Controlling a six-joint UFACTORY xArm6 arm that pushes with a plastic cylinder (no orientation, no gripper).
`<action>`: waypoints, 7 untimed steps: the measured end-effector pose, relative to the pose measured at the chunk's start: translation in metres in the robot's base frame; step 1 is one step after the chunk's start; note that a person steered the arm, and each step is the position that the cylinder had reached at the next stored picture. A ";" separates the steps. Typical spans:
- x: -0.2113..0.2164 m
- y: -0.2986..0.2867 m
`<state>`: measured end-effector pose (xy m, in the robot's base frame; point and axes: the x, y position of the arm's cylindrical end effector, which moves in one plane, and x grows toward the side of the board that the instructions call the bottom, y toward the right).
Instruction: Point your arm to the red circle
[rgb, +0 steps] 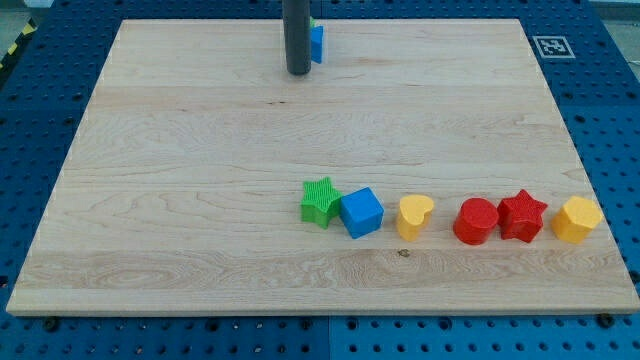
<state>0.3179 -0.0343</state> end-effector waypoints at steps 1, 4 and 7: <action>0.077 -0.002; 0.262 0.048; 0.266 0.234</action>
<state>0.5843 0.1994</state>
